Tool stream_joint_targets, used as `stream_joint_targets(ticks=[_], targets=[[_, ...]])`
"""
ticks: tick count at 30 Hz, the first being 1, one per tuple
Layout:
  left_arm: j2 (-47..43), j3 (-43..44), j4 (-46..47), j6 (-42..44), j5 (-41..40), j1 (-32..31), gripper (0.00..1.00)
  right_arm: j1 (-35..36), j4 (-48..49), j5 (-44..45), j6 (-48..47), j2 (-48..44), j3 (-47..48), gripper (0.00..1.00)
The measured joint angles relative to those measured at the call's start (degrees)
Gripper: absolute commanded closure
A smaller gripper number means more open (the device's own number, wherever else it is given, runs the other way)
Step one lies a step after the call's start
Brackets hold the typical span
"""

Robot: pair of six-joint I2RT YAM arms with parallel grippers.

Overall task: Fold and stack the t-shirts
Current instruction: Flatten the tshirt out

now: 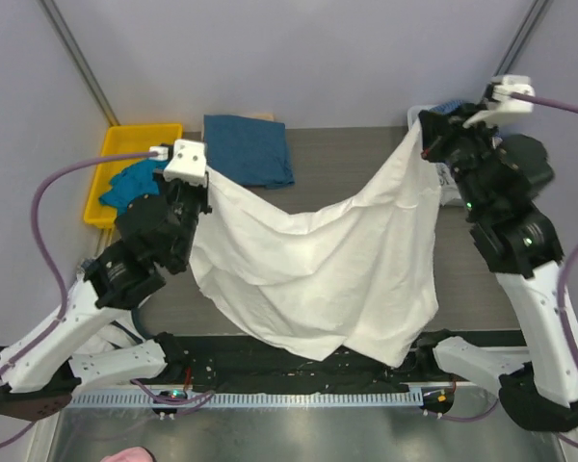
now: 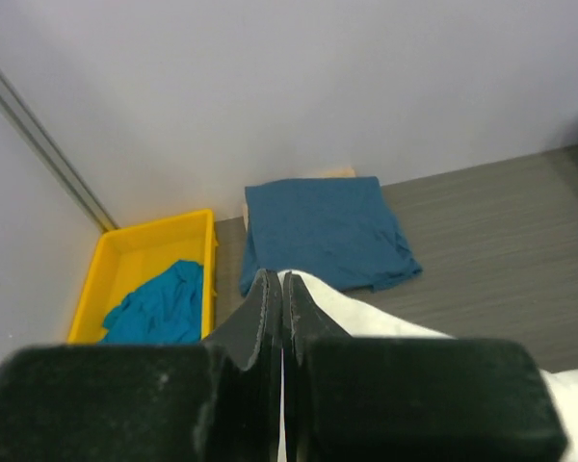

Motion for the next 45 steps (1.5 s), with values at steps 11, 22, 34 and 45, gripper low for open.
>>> stream_joint_targets(ticks=[11,22,34,45], targets=[[26.9,13.6,-0.1,-10.4,32.3,37.8,1.0,-3.4,5.6,-0.1,-0.3,26.0,8.0,0.99],[43.2,58.9,-7.1,-10.5,46.4,43.5,1.0,-8.9,3.1,-3.3,-0.5,41.7,47.6,0.99],[10.2,1.9,4.6,-15.2,45.8,43.9,1.0,-8.7,11.6,-6.3,7.0,2.5,-8.8,0.99],[10.6,-31.1,0.5,-28.8,42.2,43.8,1.0,2.1,-3.4,-5.7,20.5,-5.2,-46.2,0.99]])
